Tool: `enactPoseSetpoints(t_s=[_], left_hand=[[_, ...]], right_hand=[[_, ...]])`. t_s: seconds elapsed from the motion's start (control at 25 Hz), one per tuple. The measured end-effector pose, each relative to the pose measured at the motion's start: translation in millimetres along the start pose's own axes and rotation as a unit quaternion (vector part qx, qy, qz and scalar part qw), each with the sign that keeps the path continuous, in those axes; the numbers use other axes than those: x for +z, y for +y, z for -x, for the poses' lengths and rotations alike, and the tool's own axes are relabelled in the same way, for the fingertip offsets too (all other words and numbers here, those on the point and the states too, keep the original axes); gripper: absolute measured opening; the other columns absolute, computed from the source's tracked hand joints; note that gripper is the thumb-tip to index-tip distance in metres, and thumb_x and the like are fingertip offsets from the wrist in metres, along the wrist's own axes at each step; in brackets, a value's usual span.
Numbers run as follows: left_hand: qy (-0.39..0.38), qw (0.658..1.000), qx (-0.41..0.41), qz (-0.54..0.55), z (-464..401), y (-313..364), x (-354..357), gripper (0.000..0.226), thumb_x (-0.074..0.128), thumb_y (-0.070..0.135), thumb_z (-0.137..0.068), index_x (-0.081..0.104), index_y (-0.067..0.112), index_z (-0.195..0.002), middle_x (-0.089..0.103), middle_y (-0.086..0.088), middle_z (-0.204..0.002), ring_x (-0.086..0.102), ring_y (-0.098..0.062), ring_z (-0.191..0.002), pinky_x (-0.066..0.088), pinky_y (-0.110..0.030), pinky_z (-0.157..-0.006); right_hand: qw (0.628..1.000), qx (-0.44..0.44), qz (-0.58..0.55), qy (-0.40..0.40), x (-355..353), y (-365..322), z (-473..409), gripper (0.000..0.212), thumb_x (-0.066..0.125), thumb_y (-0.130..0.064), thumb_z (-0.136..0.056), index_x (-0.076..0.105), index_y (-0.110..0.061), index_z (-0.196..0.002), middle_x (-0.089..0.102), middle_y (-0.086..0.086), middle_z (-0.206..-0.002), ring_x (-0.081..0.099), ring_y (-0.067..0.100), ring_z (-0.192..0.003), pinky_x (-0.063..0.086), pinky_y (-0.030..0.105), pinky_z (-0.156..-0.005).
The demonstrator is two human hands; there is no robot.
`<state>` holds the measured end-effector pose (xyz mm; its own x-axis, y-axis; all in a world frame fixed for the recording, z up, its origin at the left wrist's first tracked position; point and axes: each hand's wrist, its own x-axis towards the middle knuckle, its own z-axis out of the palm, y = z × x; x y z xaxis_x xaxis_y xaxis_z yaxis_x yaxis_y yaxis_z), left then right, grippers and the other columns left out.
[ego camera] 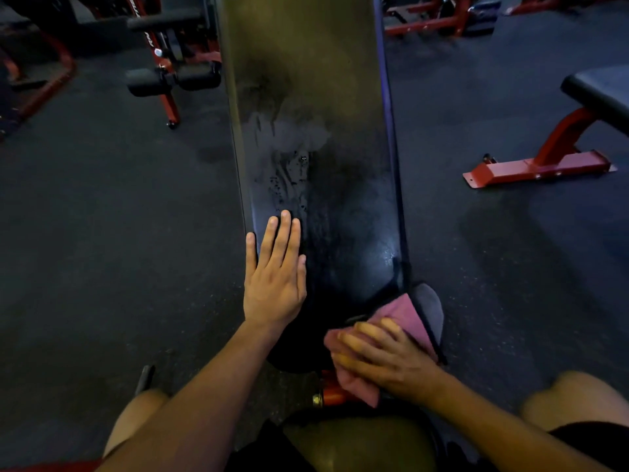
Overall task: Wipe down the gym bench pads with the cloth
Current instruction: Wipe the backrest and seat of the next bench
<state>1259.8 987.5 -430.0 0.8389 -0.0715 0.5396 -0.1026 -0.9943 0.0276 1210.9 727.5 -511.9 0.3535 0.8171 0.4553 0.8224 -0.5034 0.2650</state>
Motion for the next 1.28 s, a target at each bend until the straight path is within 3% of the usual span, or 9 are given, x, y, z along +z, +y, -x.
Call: enactPoseSetpoints(t_s=[0.08, 0.32, 0.48, 0.56, 0.68, 0.8, 1.0, 1.12, 1.28], left_hand=[[0.004, 1.000, 0.001, -0.001, 0.6, -1.1, 0.8, 0.060, 0.032, 0.032, -0.109, 0.023, 0.013, -0.165, 0.016, -0.003, -0.174, 0.010, -0.021, -0.161, 0.011, -0.056, -0.129], [0.008, 1.000, 0.002, -0.017, -0.3, 0.5, 2.3, 0.061, 0.033, 0.032, -0.108, 0.024, 0.012, -0.165, 0.016, -0.005, -0.174, 0.012, -0.022, -0.161, 0.013, -0.057, -0.128], [0.003, 1.000, -0.002, -0.022, -0.3, 2.9, -1.2, 0.060, 0.029, 0.037, -0.111, 0.024, 0.011, -0.165, 0.015, -0.006, -0.174, 0.012, -0.023, -0.161, 0.010, -0.057, -0.129], [0.002, 1.000, 0.028, -0.013, -3.2, 5.2, -7.3, 0.060, 0.026, 0.041, -0.112, 0.025, 0.011, -0.164, 0.016, -0.006, -0.173, 0.012, -0.022, -0.161, 0.004, -0.056, -0.129], [0.016, 0.996, 0.081, 0.013, -41.2, 13.5, -23.2, 0.061, 0.024, 0.041, -0.112, 0.025, 0.009, -0.164, 0.018, -0.006, -0.173, 0.014, -0.021, -0.160, 0.004, -0.055, -0.129], [0.004, 0.993, 0.118, 0.007, -96.4, 25.7, -23.9, 0.062, 0.027, 0.042, -0.111, 0.023, 0.010, -0.165, 0.016, -0.005, -0.174, 0.011, -0.020, -0.161, 0.008, -0.057, -0.129], [-0.017, 0.992, 0.121, -0.031, -125.8, 34.3, -2.0, 0.065, 0.030, 0.044, -0.110, 0.018, 0.016, -0.166, 0.009, -0.001, -0.175, 0.006, -0.018, -0.161, 0.008, -0.058, -0.128], [-0.010, 0.993, 0.117, -0.025, -125.9, 35.4, 0.0, 0.066, 0.034, 0.044, -0.109, 0.017, 0.017, -0.167, 0.008, -0.002, -0.175, 0.006, -0.018, -0.161, 0.010, -0.059, -0.127], [-0.007, 0.993, 0.117, -0.029, -127.3, 36.2, 2.1, 0.066, 0.034, 0.044, -0.109, 0.017, 0.016, -0.166, 0.009, -0.002, -0.175, 0.007, -0.019, -0.161, 0.011, -0.059, -0.127]], right_hand=[[1.000, 0.011, 0.004, -0.010, -7.6, 21.0, 10.7, 0.049, 0.053, -0.029, -0.094, 0.047, -0.029, -0.142, 0.044, 0.006, -0.147, 0.046, 0.033, -0.128, 0.035, 0.054, -0.102], [0.948, 0.309, -0.013, 0.078, -20.2, 25.4, -76.6, 0.059, 0.053, -0.027, -0.080, 0.048, -0.028, -0.139, 0.043, 0.007, -0.143, 0.044, 0.037, -0.121, 0.033, 0.051, -0.097], [0.983, 0.172, -0.065, 0.013, -5.5, -18.8, -47.9, 0.056, 0.053, -0.028, -0.087, 0.047, -0.033, -0.142, 0.041, 0.003, -0.150, 0.041, 0.032, -0.132, 0.027, 0.051, -0.109], [0.976, 0.179, -0.122, -0.035, -13.1, -18.7, -21.9, 0.053, 0.053, -0.037, -0.088, 0.049, -0.034, -0.140, 0.043, -0.002, -0.148, 0.044, 0.027, -0.132, 0.031, 0.051, -0.110], [0.854, 0.434, -0.268, 0.099, -42.2, 13.1, -22.3, 0.037, 0.049, -0.034, -0.098, 0.057, -0.028, -0.134, 0.050, -0.006, -0.140, 0.049, 0.019, -0.131, 0.040, 0.044, -0.109], [0.735, 0.529, -0.324, 0.272, -79.7, 96.0, -60.1, 0.039, 0.052, -0.026, -0.100, 0.054, -0.016, -0.137, 0.050, 0.000, -0.135, 0.051, 0.012, -0.129, 0.043, 0.033, -0.109], [0.744, 0.489, -0.363, 0.277, -86.9, 216.0, -158.0, 0.025, 0.052, -0.028, -0.100, 0.058, -0.047, -0.115, 0.056, -0.011, -0.123, 0.055, 0.008, -0.119, 0.045, 0.038, -0.107], [0.741, 0.521, -0.383, 0.181, -51.0, 214.7, -182.8, 0.042, 0.050, -0.045, -0.103, 0.044, -0.038, -0.145, 0.050, -0.005, -0.144, 0.053, 0.011, -0.125, 0.043, 0.035, -0.105], [0.723, 0.518, -0.406, 0.211, -47.8, 160.8, -146.7, 0.044, 0.045, -0.034, -0.110, 0.041, -0.034, -0.154, 0.045, -0.018, -0.153, 0.043, -0.007, -0.134, 0.036, 0.021, -0.109]])
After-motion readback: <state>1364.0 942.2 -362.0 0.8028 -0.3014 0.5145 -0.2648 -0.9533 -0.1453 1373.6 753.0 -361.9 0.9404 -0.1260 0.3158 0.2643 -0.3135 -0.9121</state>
